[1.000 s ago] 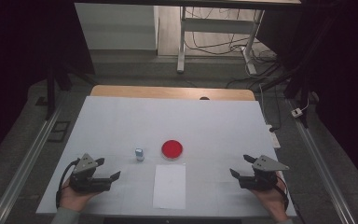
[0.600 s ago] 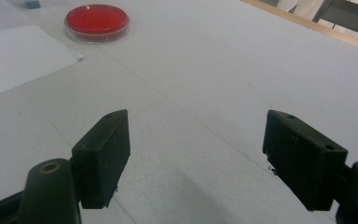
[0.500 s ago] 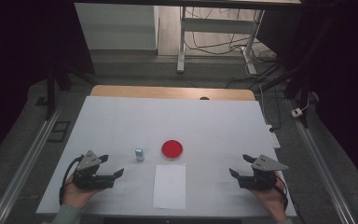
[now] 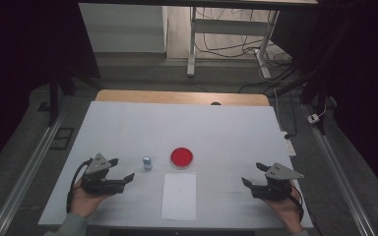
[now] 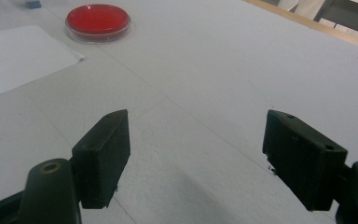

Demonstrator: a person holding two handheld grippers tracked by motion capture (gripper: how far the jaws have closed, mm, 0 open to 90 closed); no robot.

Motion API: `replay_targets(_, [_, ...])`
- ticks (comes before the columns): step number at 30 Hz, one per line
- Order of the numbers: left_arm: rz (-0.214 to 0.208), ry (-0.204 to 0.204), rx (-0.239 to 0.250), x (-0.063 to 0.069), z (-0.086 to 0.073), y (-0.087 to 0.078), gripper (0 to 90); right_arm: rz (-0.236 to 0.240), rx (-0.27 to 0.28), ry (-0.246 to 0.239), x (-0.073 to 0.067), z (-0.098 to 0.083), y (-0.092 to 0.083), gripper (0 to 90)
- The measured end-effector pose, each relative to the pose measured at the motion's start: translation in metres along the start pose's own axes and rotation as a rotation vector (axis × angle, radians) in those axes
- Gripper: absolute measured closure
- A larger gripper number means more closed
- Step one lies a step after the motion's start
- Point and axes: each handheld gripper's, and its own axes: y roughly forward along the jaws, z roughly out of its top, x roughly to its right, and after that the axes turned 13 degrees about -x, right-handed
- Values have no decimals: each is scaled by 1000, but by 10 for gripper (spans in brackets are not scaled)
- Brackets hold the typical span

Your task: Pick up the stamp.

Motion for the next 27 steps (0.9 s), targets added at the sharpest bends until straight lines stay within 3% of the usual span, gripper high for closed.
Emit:
replay_targets(14, [2,35,-26,4,12,7,192,3,-4,-4,-1,1,1,229])
replay_targets(27, [-16,81,-37,9,37,17,203,15,0,4,-2,2,1,229])
